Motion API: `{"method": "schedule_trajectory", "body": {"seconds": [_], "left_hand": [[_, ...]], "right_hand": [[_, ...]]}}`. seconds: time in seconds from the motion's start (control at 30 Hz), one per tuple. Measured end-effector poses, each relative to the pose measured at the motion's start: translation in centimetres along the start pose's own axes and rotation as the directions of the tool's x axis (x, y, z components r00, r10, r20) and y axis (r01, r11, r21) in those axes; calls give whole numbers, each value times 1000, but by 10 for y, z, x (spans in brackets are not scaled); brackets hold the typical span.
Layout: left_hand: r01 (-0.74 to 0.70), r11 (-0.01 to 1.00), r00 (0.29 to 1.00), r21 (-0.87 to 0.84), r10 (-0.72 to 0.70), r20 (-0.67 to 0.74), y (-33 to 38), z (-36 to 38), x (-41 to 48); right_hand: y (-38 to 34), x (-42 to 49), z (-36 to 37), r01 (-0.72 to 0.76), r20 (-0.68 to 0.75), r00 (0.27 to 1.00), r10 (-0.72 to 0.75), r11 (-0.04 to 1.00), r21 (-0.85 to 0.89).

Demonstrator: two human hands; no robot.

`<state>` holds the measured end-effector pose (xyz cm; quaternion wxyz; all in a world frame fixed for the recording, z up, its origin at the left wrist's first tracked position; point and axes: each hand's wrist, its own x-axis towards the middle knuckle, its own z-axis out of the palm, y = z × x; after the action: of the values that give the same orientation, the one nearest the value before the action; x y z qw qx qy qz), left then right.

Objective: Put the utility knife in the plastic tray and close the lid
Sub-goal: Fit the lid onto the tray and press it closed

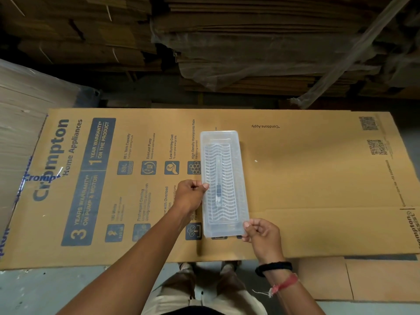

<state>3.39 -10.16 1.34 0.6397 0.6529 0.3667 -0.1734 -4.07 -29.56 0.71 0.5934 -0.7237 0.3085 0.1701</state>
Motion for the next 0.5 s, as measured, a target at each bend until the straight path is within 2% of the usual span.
{"method": "schedule_trajectory", "body": {"seconds": [0.13,0.23,0.5], "left_hand": [[-30,999,999,11,30,10,-6,1,-1],[-50,998,998,-43,51,25,-8,1,-3],[-9,999,992,-50,15,126,-6,-10,4]], "right_hand": [[0,-3,-1,-1,5,1000,1,1000,22],[-1,-4,-1,5,6,1000,-5,1000,11],[-34,5,-10,-21,84,996,30,994,-105]]}}
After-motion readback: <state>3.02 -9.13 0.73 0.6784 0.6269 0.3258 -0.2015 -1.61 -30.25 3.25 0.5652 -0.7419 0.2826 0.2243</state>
